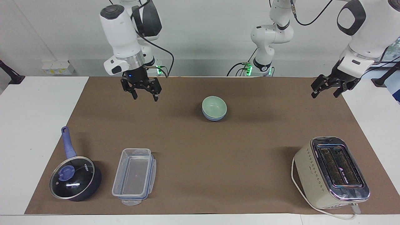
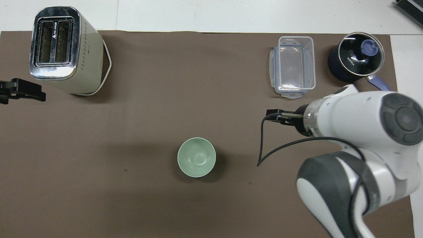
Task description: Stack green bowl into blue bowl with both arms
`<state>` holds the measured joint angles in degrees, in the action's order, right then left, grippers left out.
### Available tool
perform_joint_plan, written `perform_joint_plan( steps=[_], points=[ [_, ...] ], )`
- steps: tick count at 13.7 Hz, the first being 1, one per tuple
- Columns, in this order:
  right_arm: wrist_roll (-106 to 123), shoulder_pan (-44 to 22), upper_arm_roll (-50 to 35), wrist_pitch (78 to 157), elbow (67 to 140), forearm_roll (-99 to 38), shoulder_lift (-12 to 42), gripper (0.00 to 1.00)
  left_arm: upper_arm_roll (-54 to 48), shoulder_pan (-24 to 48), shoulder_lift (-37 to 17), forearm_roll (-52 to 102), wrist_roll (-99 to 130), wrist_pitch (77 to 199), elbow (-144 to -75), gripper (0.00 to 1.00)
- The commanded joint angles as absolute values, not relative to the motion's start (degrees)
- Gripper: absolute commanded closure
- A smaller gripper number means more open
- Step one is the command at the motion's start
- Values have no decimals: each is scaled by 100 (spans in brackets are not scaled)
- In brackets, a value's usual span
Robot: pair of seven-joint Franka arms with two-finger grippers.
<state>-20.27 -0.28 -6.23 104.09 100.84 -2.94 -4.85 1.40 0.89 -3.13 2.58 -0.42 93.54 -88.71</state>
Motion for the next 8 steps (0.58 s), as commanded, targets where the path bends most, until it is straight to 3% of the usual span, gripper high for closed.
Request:
perform_joint_plan(
  steps=[1, 4, 8],
  points=[
    [-1820, 184, -712, 9723, 9362, -132, -308, 0, 97, 44, -334, 132, 18, 9220, -8780, 0],
    [-1548, 255, -721, 8835, 8651, 96, 60, 0, 97, 44, -334, 132, 18, 9220, -8780, 0],
    [-1336, 255, -721, 8631, 8306, 325, 264, 0, 97, 44, -334, 132, 18, 9220, -8780, 0]
  ],
)
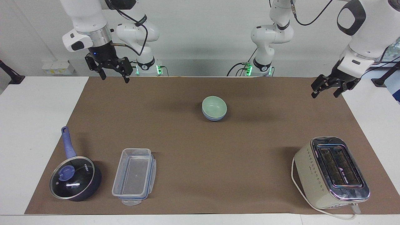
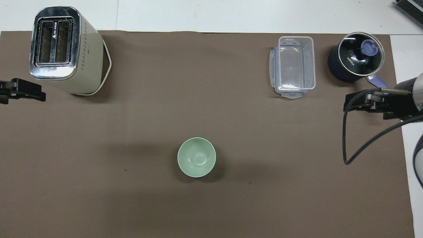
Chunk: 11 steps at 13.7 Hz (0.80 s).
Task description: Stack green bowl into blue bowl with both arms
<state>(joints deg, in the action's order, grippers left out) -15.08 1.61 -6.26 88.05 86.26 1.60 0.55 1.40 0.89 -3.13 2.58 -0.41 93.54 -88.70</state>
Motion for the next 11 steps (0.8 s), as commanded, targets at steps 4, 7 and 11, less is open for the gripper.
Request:
perform_joint_plan(
  steps=[4, 7, 11],
  points=[
    [-1179, 316, -694, 8727, 8709, 185, 62, 0, 105, 44, -334, 132, 18, 9220, -8780, 0],
    [-862, 447, -686, 8902, 9201, 132, -219, 0, 97, 44, -334, 132, 18, 9220, -8780, 0],
    [-870, 457, -686, 8947, 9272, 123, -237, 0, 97, 44, -334, 132, 18, 9220, -8780, 0]
  ],
)
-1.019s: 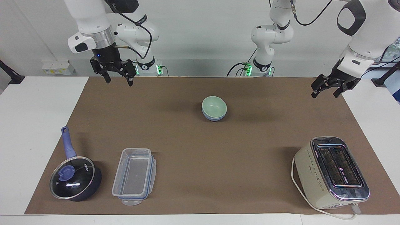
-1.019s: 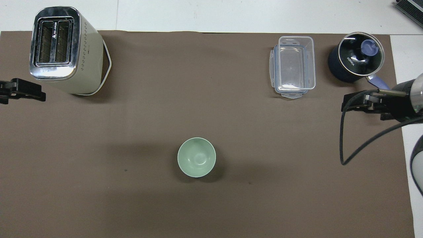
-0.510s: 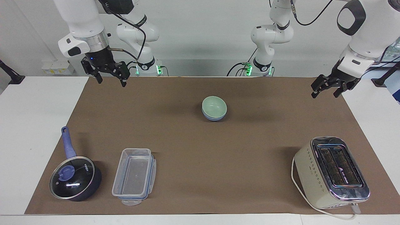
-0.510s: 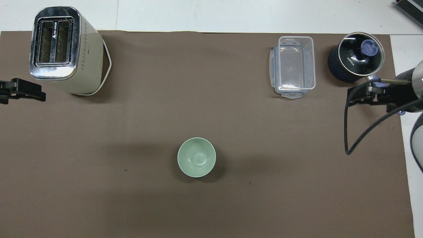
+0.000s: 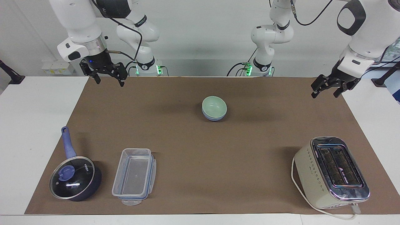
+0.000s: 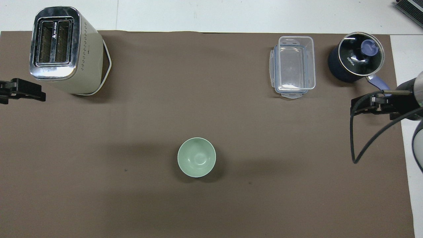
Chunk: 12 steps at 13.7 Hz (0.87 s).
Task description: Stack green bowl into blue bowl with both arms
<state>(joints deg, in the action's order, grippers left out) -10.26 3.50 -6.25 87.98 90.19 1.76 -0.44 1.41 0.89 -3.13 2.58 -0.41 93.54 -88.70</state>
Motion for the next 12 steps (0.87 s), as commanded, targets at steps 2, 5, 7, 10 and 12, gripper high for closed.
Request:
perform_joint_plan(
  steps=[2, 5, 7, 10, 12],
  points=[
    [-914, 448, -686, 8947, 9272, 123, -237, 0, 105, 44, -334, 132, 18, 9220, -8780, 0],
    [-914, 448, -686, 8939, 9272, 114, -237, 0, 97, 44, -334, 132, 18, 9220, -8780, 0],
    [-914, 448, -686, 8886, 9290, 114, -255, 0, 97, 44, -334, 132, 18, 9220, -8780, 0],
    [-923, 448, -686, 8903, 9369, 114, -299, 0, 97, 44, -334, 132, 18, 9220, -8780, 0],
    [-914, 457, -686, 8912, 9369, 114, -299, 0, 97, 44, -334, 132, 18, 9220, -8780, 0]
  ],
)
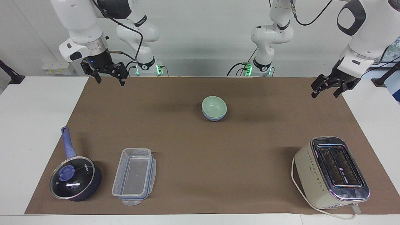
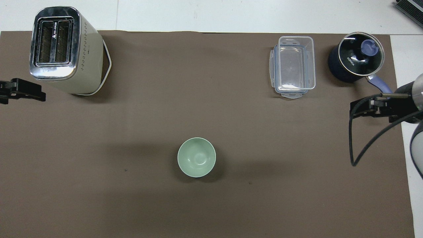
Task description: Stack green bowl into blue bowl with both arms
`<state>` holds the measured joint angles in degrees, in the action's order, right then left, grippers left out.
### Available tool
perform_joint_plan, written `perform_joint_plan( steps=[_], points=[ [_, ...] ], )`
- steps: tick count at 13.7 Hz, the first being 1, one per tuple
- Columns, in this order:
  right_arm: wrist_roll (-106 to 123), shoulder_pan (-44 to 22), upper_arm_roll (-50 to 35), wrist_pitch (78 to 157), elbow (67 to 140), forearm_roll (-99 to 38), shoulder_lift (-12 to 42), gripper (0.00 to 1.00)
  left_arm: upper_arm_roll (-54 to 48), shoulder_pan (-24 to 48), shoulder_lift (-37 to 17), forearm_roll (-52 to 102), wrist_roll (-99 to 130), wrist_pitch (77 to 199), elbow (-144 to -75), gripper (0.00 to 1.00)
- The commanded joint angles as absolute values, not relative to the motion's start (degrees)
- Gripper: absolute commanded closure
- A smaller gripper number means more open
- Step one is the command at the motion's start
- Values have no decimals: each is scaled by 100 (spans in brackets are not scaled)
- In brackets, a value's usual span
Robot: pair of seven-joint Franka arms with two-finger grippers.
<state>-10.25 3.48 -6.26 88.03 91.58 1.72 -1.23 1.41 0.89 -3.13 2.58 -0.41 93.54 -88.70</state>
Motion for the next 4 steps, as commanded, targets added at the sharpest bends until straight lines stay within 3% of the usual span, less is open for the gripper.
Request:
perform_joint_plan(
  steps=[1, 4],
  points=[
    [-914, 457, -686, 8921, 9369, 114, -299, 0, 97, 44, -334, 132, 18, 9220, -8780, 0],
    [-897, 457, -686, 8938, 9369, 79, -290, 0, 97, 44, -334, 132, 18, 9220, -8780, 0]
  ],
)
